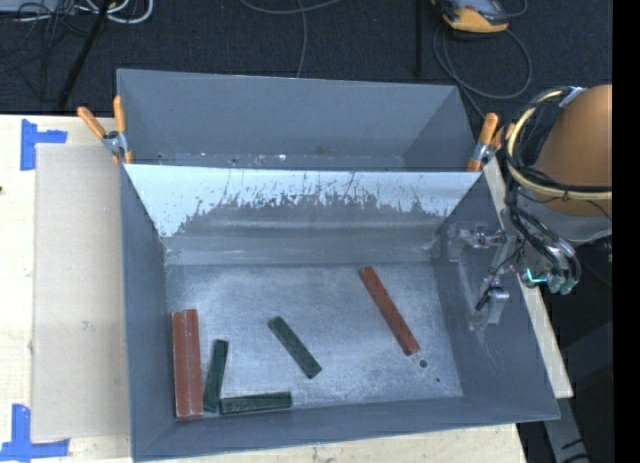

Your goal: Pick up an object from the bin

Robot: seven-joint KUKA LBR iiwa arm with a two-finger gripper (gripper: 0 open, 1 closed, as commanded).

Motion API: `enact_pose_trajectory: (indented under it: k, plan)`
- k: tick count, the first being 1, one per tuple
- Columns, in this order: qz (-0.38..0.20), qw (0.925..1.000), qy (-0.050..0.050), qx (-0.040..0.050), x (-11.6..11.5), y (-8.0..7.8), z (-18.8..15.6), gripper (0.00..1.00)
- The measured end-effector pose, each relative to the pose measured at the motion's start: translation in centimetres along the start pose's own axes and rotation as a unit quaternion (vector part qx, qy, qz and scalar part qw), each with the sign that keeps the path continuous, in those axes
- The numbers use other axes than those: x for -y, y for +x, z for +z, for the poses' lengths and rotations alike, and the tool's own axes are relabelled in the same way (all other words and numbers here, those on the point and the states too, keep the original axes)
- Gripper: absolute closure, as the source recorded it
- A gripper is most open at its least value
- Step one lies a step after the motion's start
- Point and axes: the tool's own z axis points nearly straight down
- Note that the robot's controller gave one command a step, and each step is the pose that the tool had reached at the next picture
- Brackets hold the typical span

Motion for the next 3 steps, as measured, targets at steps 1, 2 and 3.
enact_pose_trajectory:
  k: [1, 2, 3]
  plan:
    - [-0.033, 0.9995, 0.0, -0.0001, -3.8, -2.6, 15.7, 0.0]
    - [-0.4, 0.9167, 0.002, 0.0045, -6.4, -4.7, 14.3, 0.0]
    - [-0.429, 0.9033, 0.0, 0.0027, -11.0, -3.0, 15.2, 0.0]
